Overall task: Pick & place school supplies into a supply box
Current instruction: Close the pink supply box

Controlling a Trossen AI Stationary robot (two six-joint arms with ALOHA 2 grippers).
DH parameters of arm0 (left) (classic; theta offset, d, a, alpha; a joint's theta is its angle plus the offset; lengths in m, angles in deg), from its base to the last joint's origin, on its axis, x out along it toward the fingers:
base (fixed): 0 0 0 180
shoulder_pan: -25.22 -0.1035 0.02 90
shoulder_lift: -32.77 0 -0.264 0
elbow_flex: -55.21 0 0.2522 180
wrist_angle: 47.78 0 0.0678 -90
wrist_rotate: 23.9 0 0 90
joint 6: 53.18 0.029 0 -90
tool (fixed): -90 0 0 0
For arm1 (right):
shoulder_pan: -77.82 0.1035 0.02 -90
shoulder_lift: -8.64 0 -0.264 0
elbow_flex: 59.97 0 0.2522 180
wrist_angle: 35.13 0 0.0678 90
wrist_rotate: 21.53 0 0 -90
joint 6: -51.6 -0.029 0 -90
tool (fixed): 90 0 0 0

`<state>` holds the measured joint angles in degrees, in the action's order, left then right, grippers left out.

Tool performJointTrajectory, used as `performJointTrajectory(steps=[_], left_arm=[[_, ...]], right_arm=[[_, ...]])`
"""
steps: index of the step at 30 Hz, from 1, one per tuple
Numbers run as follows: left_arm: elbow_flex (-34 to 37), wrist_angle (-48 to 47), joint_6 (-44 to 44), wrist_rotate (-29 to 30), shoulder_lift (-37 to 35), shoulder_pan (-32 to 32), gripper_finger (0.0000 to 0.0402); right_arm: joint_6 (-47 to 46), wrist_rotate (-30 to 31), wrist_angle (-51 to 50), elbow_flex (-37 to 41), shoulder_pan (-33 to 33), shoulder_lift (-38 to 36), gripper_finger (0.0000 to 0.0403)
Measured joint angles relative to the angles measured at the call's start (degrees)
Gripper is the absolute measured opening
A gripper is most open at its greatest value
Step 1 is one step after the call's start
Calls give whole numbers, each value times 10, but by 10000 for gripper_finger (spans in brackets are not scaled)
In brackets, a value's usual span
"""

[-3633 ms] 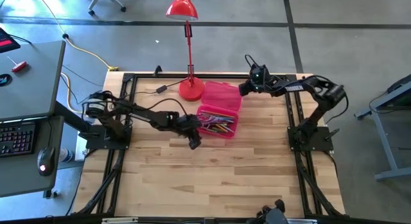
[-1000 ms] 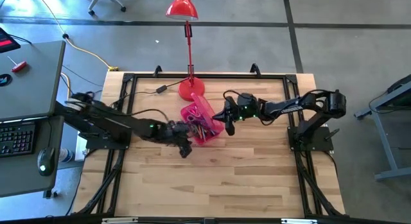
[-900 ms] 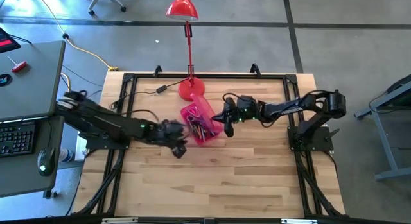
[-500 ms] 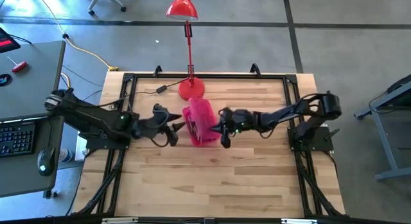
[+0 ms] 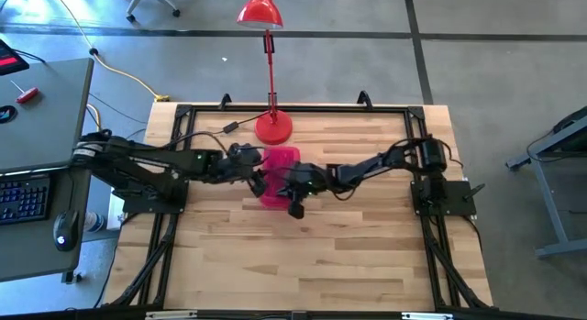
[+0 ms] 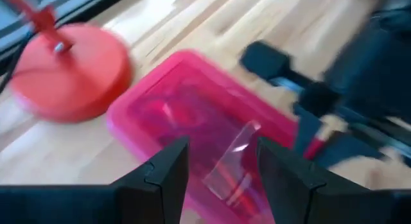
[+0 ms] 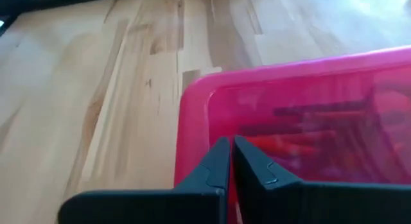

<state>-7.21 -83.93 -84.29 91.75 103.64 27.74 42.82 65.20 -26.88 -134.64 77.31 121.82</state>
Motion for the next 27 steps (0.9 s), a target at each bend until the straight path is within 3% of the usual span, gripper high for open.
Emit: performJointTrajectory(steps=[4,9,17,22,27], left_arm=[[0,-40,-25,-16,39,-40,209],[1,-95,-55,-48,99,-76,209],[-3,-34,-56,-96,176,-93,209],[-2,16,-56,-138,181,-81,209],[-3,37,-56,-150,182,-59,209]], right_arm=[[3,-7,-63,-44,-3,23,0],[3,-12,-69,-41,-3,26,0],[0,-40,-94,-39,-2,24,0],[2,-88,-118,-39,8,16,0],[22,-73,-175,-36,29,-30,0]])
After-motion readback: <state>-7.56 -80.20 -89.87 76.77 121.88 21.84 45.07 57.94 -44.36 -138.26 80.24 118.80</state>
